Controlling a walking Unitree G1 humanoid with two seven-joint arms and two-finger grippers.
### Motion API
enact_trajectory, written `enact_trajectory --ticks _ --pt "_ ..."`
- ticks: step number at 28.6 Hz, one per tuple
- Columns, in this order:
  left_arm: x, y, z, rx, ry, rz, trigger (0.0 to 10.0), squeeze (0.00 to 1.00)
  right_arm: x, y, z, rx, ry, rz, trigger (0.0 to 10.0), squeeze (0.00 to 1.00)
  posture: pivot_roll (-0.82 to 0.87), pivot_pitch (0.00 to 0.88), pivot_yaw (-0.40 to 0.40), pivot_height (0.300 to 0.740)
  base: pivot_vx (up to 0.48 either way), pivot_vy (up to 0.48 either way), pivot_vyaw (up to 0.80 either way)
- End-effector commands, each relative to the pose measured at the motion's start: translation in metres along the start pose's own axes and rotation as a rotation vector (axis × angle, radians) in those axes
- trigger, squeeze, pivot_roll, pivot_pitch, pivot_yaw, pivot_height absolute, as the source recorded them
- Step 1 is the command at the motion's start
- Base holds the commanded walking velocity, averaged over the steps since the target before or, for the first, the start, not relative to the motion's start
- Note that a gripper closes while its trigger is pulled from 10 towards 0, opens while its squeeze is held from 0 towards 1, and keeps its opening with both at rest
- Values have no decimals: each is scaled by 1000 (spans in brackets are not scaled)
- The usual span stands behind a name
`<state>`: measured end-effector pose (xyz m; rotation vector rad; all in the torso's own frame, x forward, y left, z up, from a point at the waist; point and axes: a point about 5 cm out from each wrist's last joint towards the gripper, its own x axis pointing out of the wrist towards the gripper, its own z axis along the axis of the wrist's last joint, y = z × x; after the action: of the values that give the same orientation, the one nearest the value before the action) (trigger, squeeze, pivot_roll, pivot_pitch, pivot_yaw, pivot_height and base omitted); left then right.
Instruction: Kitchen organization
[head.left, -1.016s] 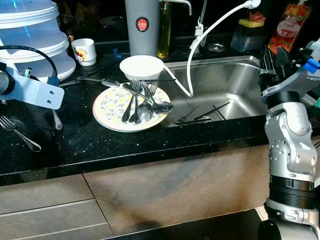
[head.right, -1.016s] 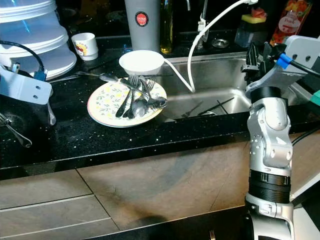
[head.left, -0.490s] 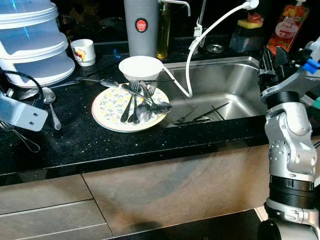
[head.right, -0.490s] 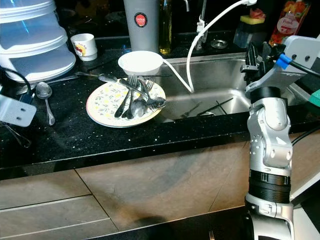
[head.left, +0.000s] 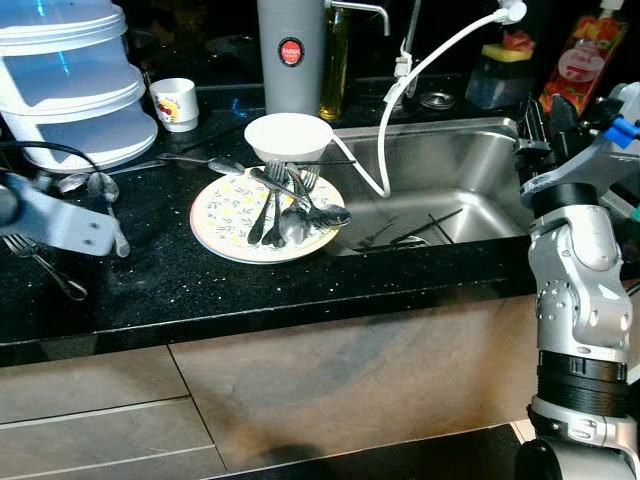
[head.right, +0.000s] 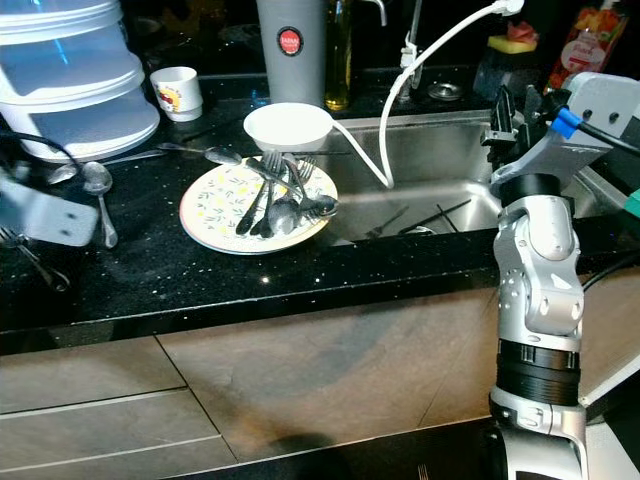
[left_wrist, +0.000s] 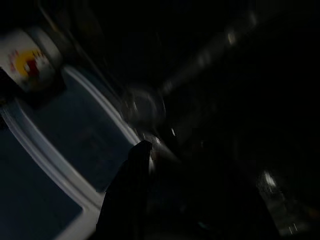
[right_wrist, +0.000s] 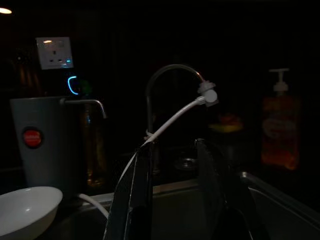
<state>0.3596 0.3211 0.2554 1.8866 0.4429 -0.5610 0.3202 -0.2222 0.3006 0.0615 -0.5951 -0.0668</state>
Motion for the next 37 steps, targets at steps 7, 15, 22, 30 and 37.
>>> enact_trajectory --ticks 7,15,22,30,37 --pt "17 -6 19 111 -19 -13 10000 0 -1 -1 2 4 -5 -3 10000 0 55 42 7 740 0 0 0" --pt "33 -20 37 262 -21 -43 10000 0 1 2 2 9 -2 3 10000 0 59 47 1 740 0 0 0" --pt "40 -15 52 391 -51 -15 6588 0 1 0 3 7 -7 0 10000 0 49 39 1 740 0 0 0" --pt "41 -12 54 418 -63 16 0 0 3 -1 6 1 -15 -1 10000 0 45 24 -3 740 0 0 0" --pt "38 -13 48 400 -52 19 0 0 6 2 7 5 -21 11 10000 0 50 13 -12 740 0 0 0"
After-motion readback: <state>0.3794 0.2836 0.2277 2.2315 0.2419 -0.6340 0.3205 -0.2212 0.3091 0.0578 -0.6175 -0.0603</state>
